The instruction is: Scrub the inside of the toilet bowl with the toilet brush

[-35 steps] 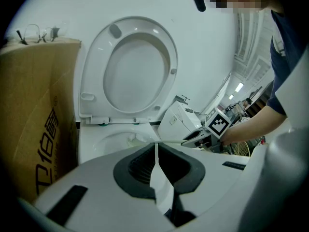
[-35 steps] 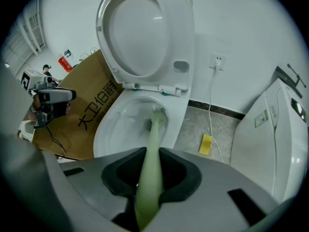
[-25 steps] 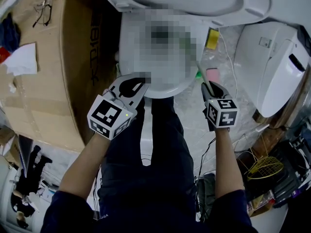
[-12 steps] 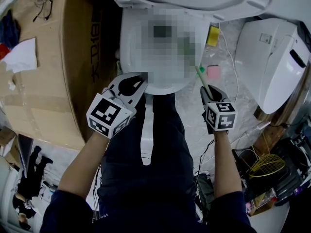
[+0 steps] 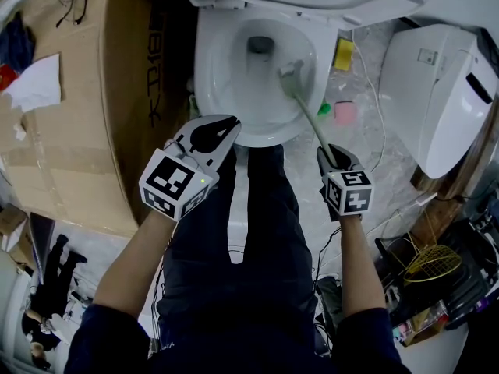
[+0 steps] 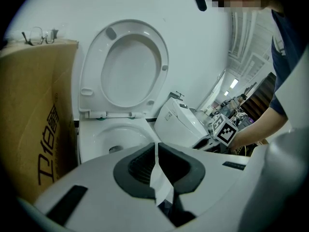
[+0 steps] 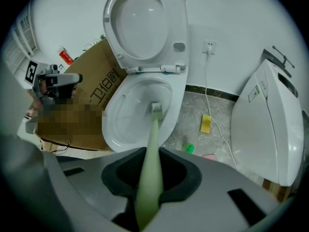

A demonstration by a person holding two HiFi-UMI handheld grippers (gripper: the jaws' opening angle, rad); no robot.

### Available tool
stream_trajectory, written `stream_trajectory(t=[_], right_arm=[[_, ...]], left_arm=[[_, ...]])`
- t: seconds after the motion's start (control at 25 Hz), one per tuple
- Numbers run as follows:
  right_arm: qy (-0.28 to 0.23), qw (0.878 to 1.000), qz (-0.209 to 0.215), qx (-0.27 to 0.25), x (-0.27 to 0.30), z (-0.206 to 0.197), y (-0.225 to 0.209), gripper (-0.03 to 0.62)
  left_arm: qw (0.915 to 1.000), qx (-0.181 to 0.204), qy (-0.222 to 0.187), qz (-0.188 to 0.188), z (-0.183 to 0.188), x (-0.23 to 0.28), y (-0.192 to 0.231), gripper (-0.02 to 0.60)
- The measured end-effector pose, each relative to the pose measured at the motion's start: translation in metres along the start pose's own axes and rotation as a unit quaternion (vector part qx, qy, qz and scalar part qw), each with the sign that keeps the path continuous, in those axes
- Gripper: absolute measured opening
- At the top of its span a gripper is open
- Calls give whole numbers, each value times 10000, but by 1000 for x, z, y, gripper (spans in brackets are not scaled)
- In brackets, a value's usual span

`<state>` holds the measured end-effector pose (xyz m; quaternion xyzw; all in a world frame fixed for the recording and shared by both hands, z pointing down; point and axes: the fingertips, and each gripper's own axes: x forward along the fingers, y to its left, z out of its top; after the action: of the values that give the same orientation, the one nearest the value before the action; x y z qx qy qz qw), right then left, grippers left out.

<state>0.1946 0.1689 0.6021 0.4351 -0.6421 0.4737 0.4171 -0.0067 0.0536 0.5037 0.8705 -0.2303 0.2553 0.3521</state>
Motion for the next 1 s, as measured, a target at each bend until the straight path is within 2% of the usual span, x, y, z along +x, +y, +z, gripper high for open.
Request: stream_trajectory(t=[0.6,1.0], right_arm=[[304,9989,304,-167,8,-36,37,86],[388,9966,607,-412,13,-39,68,86]], left_arm=[[9999,-65,-49,92,-9,-9,1,44],[9996,-184,-99,164,-17,-15,-2,44]])
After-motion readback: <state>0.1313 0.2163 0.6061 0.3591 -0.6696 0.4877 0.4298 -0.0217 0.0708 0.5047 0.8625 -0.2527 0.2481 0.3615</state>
